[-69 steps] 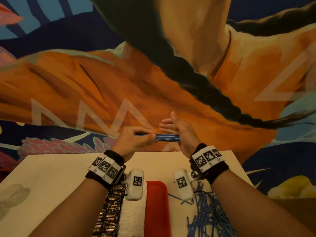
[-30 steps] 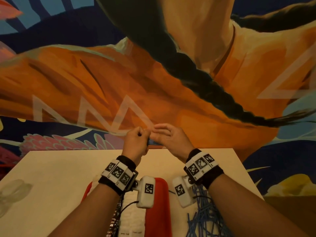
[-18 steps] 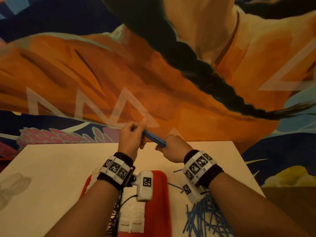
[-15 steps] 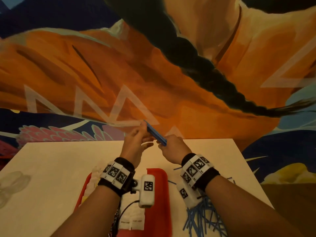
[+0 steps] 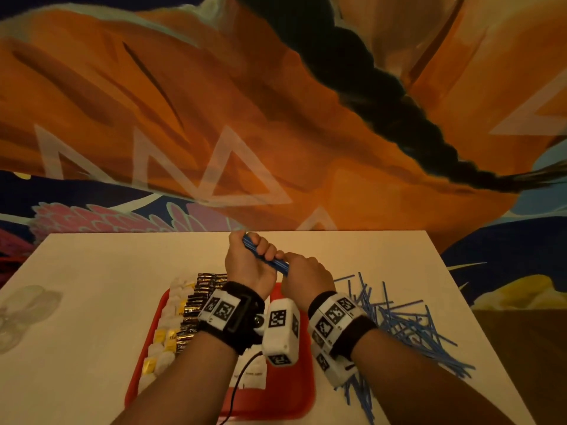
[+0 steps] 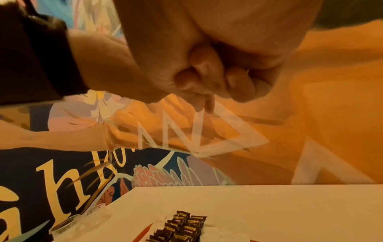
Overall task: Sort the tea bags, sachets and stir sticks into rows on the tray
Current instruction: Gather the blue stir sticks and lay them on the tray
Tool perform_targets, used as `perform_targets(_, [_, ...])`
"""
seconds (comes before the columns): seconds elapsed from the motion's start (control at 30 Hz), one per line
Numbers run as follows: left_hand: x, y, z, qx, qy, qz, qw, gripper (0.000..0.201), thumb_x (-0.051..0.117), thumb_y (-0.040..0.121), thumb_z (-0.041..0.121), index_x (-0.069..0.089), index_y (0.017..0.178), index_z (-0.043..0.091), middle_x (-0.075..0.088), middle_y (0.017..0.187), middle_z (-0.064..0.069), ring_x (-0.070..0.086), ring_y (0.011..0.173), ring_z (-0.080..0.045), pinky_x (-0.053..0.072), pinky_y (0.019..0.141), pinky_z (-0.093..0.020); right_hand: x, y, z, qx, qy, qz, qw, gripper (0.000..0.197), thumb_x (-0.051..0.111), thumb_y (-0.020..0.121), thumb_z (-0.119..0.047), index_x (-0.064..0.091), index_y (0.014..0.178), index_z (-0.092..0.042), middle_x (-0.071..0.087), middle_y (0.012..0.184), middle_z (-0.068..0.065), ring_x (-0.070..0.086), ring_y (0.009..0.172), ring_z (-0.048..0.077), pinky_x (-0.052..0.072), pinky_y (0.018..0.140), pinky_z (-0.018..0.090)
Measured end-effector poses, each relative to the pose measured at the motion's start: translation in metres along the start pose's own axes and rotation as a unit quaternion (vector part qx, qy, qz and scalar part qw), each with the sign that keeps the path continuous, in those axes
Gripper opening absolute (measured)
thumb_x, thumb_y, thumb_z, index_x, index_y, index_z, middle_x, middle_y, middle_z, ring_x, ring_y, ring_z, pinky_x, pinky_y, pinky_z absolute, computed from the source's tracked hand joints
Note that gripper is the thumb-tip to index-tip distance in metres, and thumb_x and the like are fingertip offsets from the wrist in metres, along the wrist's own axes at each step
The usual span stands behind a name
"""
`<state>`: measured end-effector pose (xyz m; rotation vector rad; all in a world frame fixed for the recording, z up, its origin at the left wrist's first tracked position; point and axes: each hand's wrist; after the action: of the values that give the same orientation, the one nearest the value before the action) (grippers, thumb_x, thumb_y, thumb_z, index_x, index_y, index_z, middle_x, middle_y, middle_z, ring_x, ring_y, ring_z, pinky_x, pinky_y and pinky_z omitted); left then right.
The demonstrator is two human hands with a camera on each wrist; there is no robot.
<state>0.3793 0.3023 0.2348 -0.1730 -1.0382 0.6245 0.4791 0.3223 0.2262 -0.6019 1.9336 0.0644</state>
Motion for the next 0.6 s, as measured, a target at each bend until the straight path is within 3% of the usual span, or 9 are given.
perform_targets(0.1, [-0.011,0.002,0.004,-0.025,-0.01,-0.008,1.0,0.038,0.038,0.094,0.031,0.039,0.059,0.017,0.031,0.052,0.0,0.03,0.044,-0.016,0.031,0.057,-0.03,0.01,-0.001,-0.003,0.006,-0.002,-0.012,1.0,0.034,0.048,0.089,-0.015,0.055,0.121,-0.023,0.063,0.113,0.011,0.06,0.103,0.033,0.044,0.078,0.035])
perform_targets(0.3, [-0.034,0.003,-0.002,-0.023,0.035,0.061,0.997,0.042,0.037,0.094,0.032,0.033,0.055,0.019,0.023,0.045,0.004,0.019,0.037,-0.013,0.021,0.042,-0.021,0.043,-0.013,-0.009,0.01,0.029,-0.043,0.999,0.02,0.05,0.089,-0.022,0.059,0.106,-0.017,0.065,0.102,0.01,0.061,0.096,0.033,0.044,0.071,0.032])
perform_targets(0.4, [-0.058,0.004,-0.013,-0.063,0.053,0.053,0.995,0.057,0.035,0.101,0.054,0.04,0.058,0.017,0.029,0.047,0.003,0.027,0.039,-0.013,0.028,0.043,-0.024,0.07,-0.019,-0.001,0.035,0.088,-0.049,0.994,0.017,0.051,0.089,-0.015,0.062,0.102,-0.016,0.066,0.095,0.007,0.064,0.087,0.029,0.053,0.071,0.036])
perform_targets(0.47, [-0.075,0.005,-0.023,-0.101,0.071,0.02,0.992,0.065,0.034,0.095,0.069,0.054,0.069,0.013,0.045,0.057,-0.002,0.043,0.049,-0.016,0.038,0.055,-0.03,0.085,-0.025,0.009,0.066,0.14,-0.066,0.986,0.017,0.05,0.092,-0.014,0.059,0.107,-0.016,0.064,0.097,0.008,0.061,0.085,0.029,0.047,0.067,0.032])
perform_targets(0.53, [-0.093,0.006,-0.039,-0.136,0.119,0.009,0.984,0.055,0.045,0.096,0.059,0.065,0.094,0.007,0.063,0.079,-0.01,0.06,0.071,-0.023,0.05,0.069,-0.034,0.095,-0.026,0.023,0.098,0.174,-0.084,0.976,0.008,0.049,0.095,-0.013,0.053,0.088,-0.015,0.058,0.083,0.006,0.054,0.069,0.023,0.038,0.059,0.026])
perform_targets(0.6, [-0.108,0.006,-0.057,-0.148,0.179,-0.01,0.973,0.029,0.051,0.101,0.029,0.064,0.106,0.004,0.067,0.096,-0.013,0.067,0.086,-0.023,0.056,0.076,-0.033,0.104,-0.024,0.039,0.126,0.196,-0.091,0.968,0.016,0.049,0.094,-0.014,0.049,0.077,-0.015,0.057,0.078,0.005,0.052,0.065,0.021,0.038,0.058,0.027])
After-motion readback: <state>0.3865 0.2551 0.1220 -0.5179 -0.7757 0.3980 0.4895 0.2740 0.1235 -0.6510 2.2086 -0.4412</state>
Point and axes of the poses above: each hand's wrist, its own y-axis towards the middle knuckle, its own x-axis out of the palm, z = x × y
